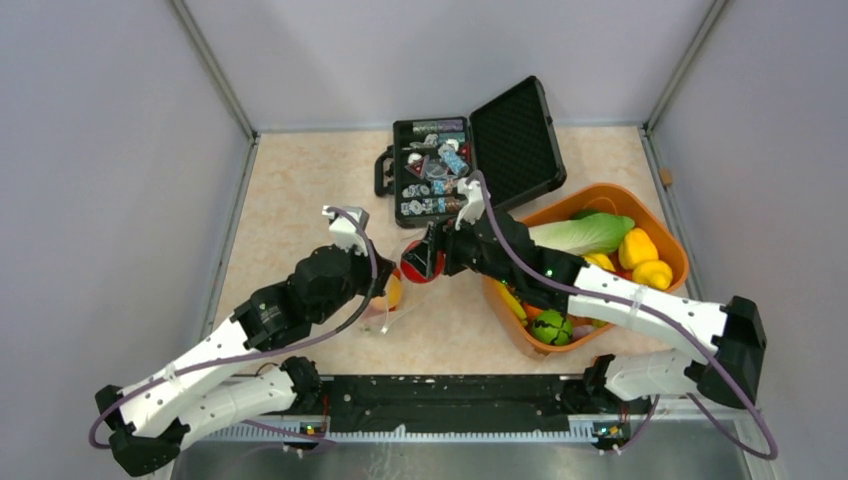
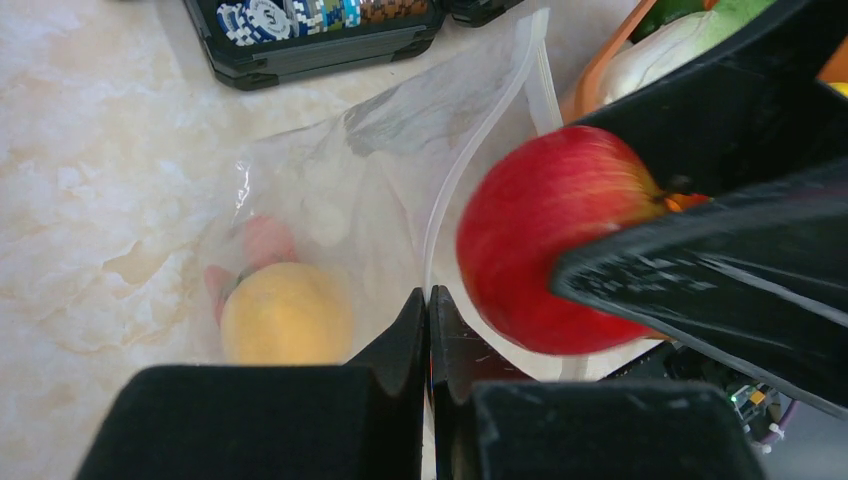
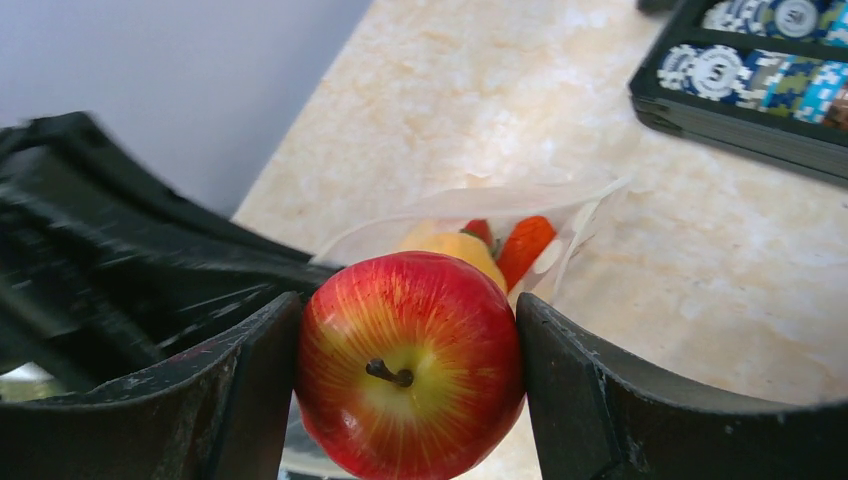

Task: Place the food in the zip-top bag and seal the zipper
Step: Place the fake fruit in the zipper food storage bag.

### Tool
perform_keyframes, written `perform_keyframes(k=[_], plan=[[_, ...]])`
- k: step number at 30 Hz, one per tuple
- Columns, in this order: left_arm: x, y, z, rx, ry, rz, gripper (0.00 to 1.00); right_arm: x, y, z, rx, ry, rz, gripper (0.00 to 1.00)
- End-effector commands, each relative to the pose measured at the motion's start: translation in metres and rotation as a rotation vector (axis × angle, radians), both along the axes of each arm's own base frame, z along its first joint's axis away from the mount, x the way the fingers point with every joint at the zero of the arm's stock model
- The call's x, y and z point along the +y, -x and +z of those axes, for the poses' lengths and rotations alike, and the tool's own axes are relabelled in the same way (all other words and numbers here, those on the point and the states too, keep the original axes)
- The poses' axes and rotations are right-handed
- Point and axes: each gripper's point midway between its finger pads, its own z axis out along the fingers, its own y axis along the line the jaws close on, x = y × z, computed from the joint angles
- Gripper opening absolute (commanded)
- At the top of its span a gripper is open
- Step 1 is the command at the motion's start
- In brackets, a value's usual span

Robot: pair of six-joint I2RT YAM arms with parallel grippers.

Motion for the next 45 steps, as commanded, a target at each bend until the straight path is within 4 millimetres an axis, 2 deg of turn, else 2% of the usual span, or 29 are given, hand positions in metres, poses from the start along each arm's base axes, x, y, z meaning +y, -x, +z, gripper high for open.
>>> perform_keyframes(k=[1,10,17,18,20,22,23,24,28,32,35,38,41,45], plan=[[0.001,-0.002,0.024,-0.059,0.052,0.001,0.00,0.001,-0.020,0.010,-0.065,0.056,-0.101,0.33],[0.000,-0.003,0.029,-0.059,0.060,0.003,0.00,0.004,-0.021,0.010,-0.121,0.124,-0.126,0.44],[0.006,-0.006,0.038,-0.080,0.068,0.038,0.00,0.008,-0.022,0.014,-0.162,0.098,-0.136,0.60],[0.009,-0.006,0.039,-0.082,0.070,0.048,0.00,0.009,-0.021,0.014,-0.156,0.093,-0.134,0.66],[0.012,-0.007,0.038,-0.083,0.066,0.062,0.00,0.013,-0.012,0.023,-0.132,0.033,-0.098,0.78],[0.014,-0.006,0.038,-0.082,0.063,0.069,0.00,0.014,-0.004,0.045,-0.158,-0.072,-0.061,0.82],[0.015,-0.007,0.037,-0.082,0.063,0.075,0.00,0.012,-0.002,0.051,-0.171,-0.108,-0.060,0.88],[0.015,-0.007,0.037,-0.082,0.065,0.078,0.00,0.008,-0.002,0.055,-0.184,-0.121,-0.067,0.91],[0.016,-0.007,0.038,-0.081,0.068,0.083,0.00,-0.002,-0.006,0.047,-0.180,-0.055,-0.106,0.93],[0.018,-0.008,0.037,-0.082,0.068,0.096,0.00,-0.009,0.002,0.054,-0.179,-0.101,-0.091,0.91],[0.017,-0.009,0.036,-0.079,0.066,0.099,0.00,-0.024,0.006,0.061,-0.186,-0.138,-0.110,0.83],[0.017,-0.009,0.035,-0.074,0.058,0.100,0.00,-0.033,0.021,0.072,-0.202,-0.160,-0.047,0.77],[0.017,-0.010,0.034,-0.075,0.053,0.104,0.00,-0.053,0.023,0.060,-0.154,-0.104,-0.093,0.74],[0.016,-0.013,0.038,-0.082,0.047,0.108,0.00,-0.070,0.024,0.028,-0.036,0.008,-0.160,0.83]])
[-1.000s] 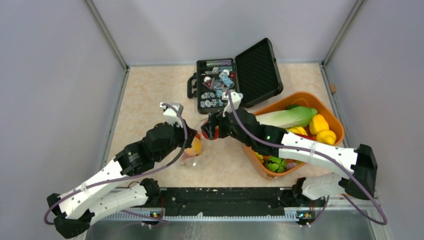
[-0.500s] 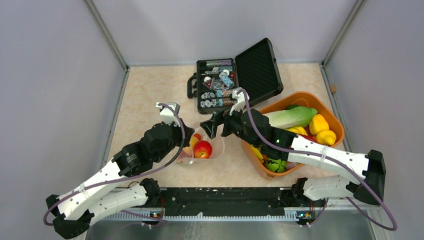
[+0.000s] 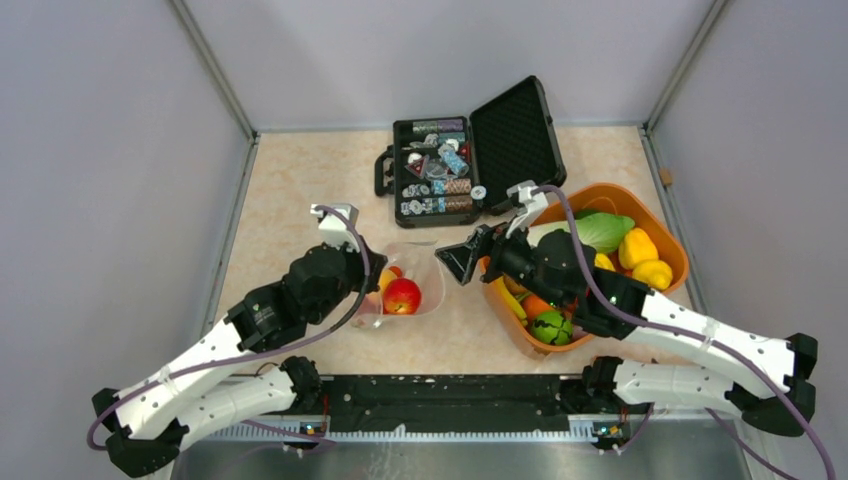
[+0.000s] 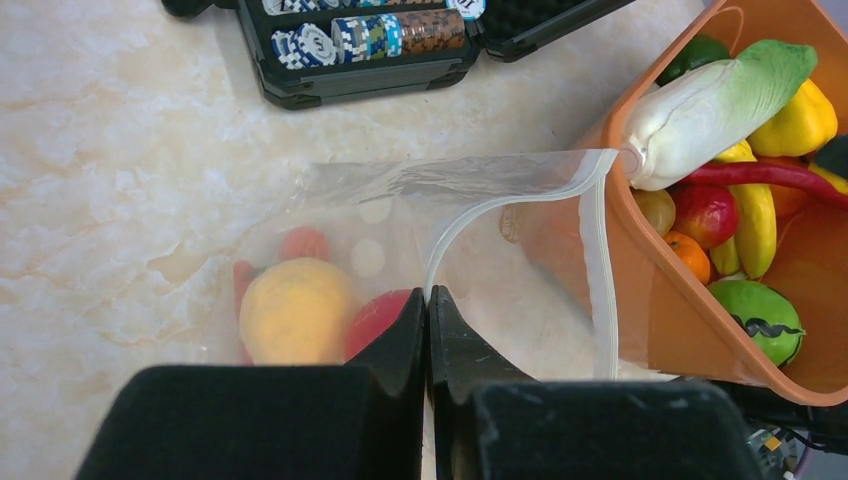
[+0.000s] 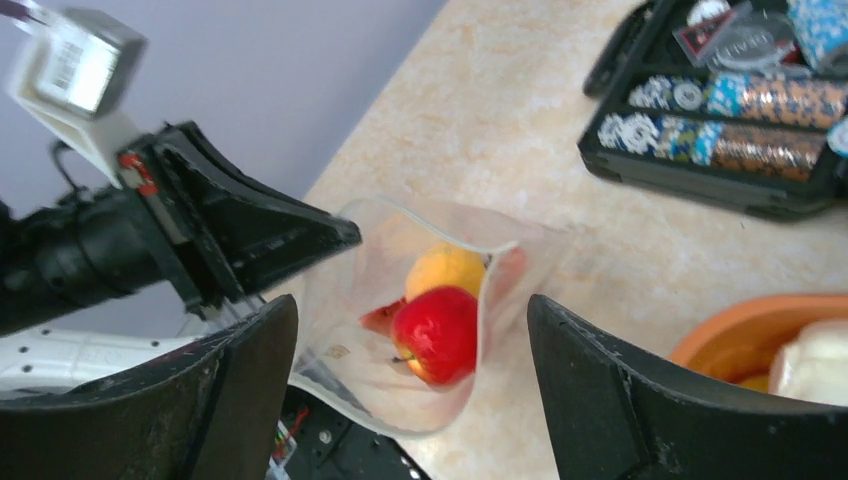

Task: Place the food in the zip-top bag and seal the zipper
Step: Place the fake fruit in the zipper food storage bag, then pick up the fake fruit from the bin.

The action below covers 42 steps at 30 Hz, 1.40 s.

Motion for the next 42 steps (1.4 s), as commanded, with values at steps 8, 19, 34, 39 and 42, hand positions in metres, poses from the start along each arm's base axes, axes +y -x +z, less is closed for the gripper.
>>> perform_keyframes(k=[8,19,34,39,42], plan=[[-0.005,-0.007,0.025,-0.040,0.050,0.009,0.00,0.012,0.026,-0.096,0.300,0.186,0.071,0.73],[0.004,-0.002,0.021,-0.036,0.057,0.027,0.00,-0.008,-0.001,-0.077,0.239,0.275,-0.097,0.66],[-0.007,-0.006,0.013,-0.025,0.039,-0.002,0.00,-0.236,0.007,-0.064,0.283,0.072,-0.853,0.69],[-0.011,-0.006,0.010,-0.020,0.047,-0.012,0.00,-0.263,0.014,-0.059,0.291,0.206,-0.949,0.70],[-0.014,-0.006,0.011,-0.018,0.054,-0.020,0.00,-0.260,0.009,-0.059,0.280,0.264,-0.973,0.72]])
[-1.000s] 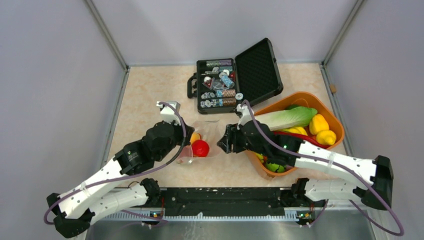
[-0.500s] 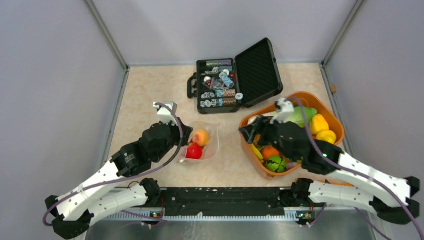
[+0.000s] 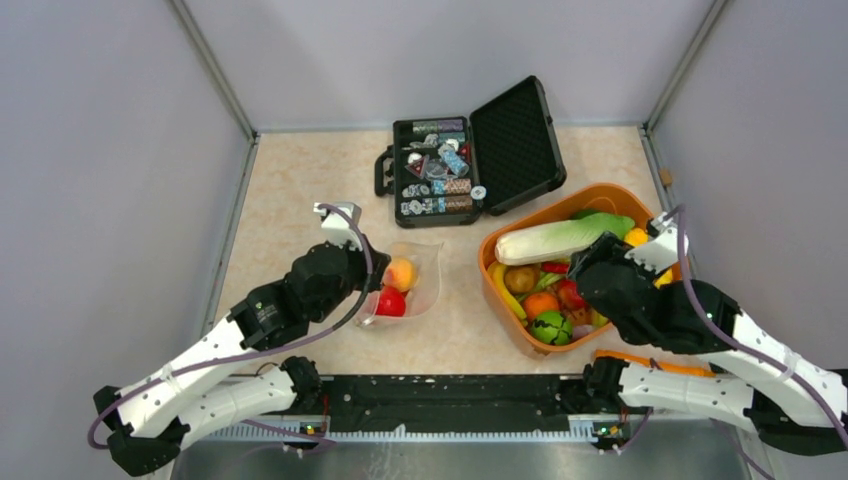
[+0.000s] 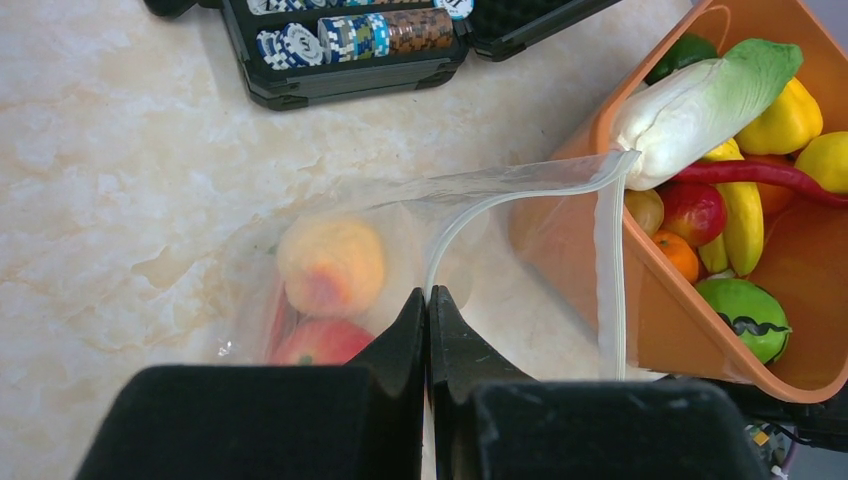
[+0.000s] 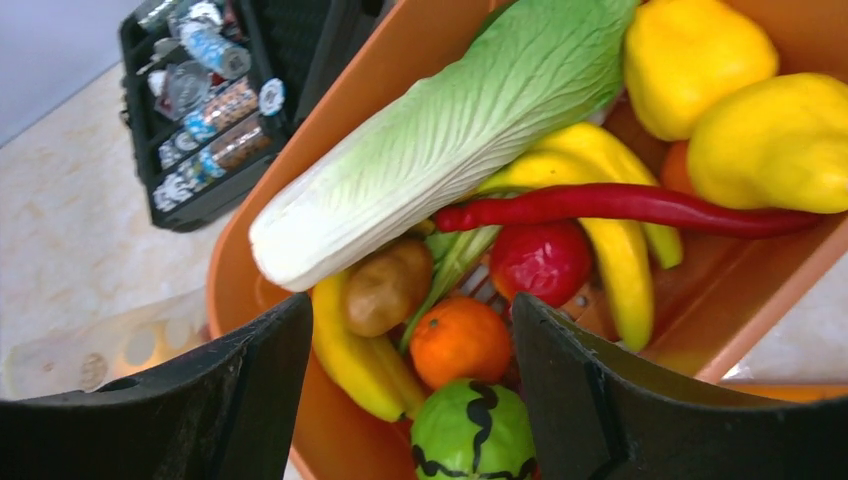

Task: Place the food in the zip-top bag and seal the zipper
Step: Pick up the fake fruit from the bin.

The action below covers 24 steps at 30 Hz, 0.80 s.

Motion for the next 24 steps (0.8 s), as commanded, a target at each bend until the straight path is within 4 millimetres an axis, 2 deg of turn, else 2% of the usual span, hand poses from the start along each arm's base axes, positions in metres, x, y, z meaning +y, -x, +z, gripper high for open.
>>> perform_keyframes(k=[1,4,8,11,14,18,20,22,24], plan=[[-0.008,-0.003,0.010,-0.021,0.044,-0.013,0.00,-0.024,-0.003,0.001,0.018,0.133,-0.107,0.72],[-0.007,-0.003,0.010,-0.023,0.045,-0.013,0.00,-0.030,-0.015,-0.005,0.082,0.233,-0.152,0.73],[-0.008,-0.002,0.011,-0.022,0.044,-0.021,0.00,-0.032,-0.055,-0.031,0.218,0.282,-0.134,0.76],[-0.006,-0.002,0.012,-0.022,0.045,-0.016,0.00,-0.050,-0.070,-0.029,0.216,0.241,-0.165,0.76],[-0.003,-0.002,0.012,-0.028,0.048,-0.004,0.00,-0.078,-0.073,-0.019,0.238,0.237,-0.200,0.77],[-0.005,-0.003,0.009,-0.029,0.031,-0.015,0.00,-0.118,-0.063,-0.033,0.390,0.263,-0.280,0.83],[-0.007,-0.003,0.009,-0.027,0.030,-0.022,0.00,-0.126,-0.061,-0.039,0.416,0.283,-0.294,0.85],[-0.009,-0.003,0.010,-0.034,0.039,-0.030,0.00,-0.123,-0.067,-0.041,0.409,0.286,-0.261,0.85],[-0.011,-0.003,0.011,-0.039,0.043,-0.037,0.00,-0.130,-0.070,-0.044,0.415,0.286,-0.275,0.84]])
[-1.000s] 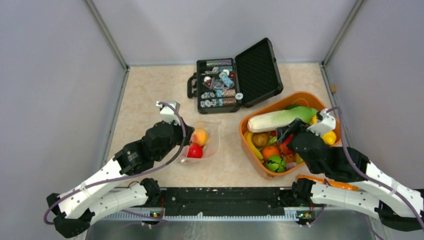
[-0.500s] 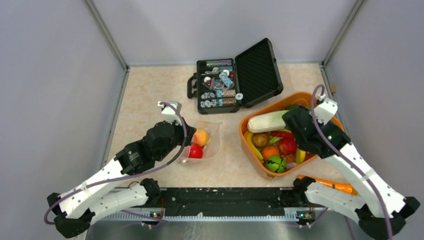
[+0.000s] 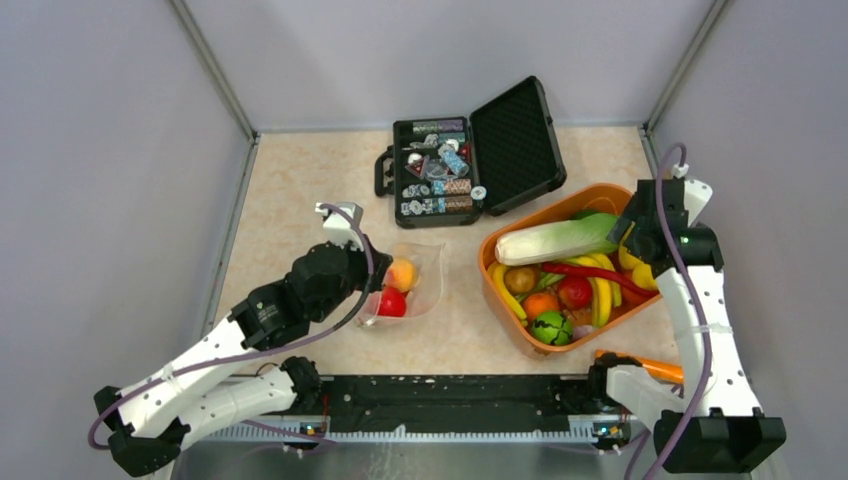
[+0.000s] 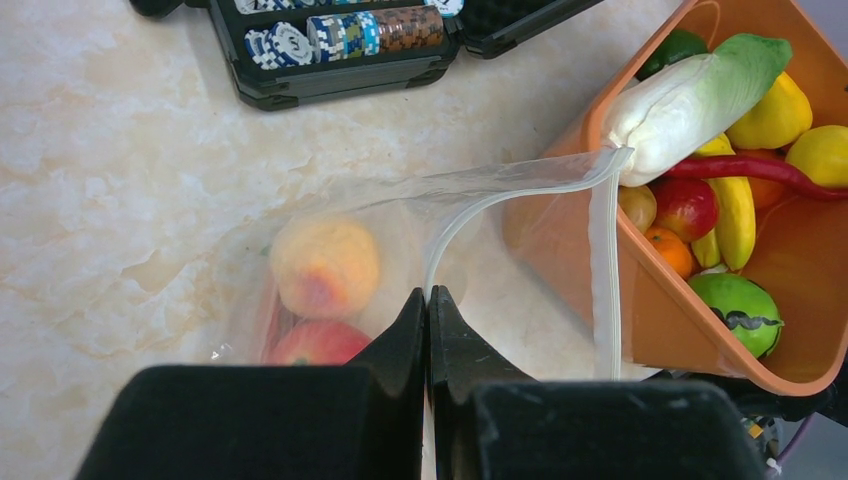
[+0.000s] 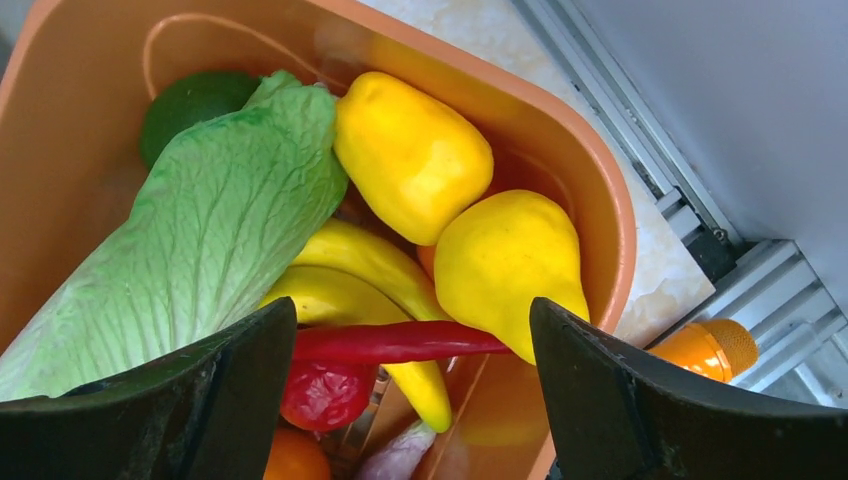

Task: Place the food in the zip-top bag and seal the zipper
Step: Pick up the fake fruit from the bin.

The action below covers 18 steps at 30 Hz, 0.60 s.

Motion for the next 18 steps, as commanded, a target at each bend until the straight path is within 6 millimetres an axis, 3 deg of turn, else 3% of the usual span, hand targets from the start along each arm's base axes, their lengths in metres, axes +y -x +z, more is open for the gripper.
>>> perform_keyframes(k=[1,8,13,18], plan=[[-0.007,-0.004,0.012,-0.045,0.038,-0.021,0.00,-0.004,-0.013,0.002,0.007,0.012,0.066,0.84],[-0.002,0.000,0.017,-0.065,0.050,-0.028,0.00,-0.038,-0.009,-0.017,0.109,0.034,-0.020,0.84],[0.002,0.004,0.019,-0.082,0.062,-0.036,0.00,-0.043,-0.003,-0.030,0.132,0.011,-0.055,0.83],[0.009,0.006,0.024,-0.107,0.050,-0.035,0.00,-0.032,-0.003,-0.050,0.141,-0.086,-0.035,0.77]])
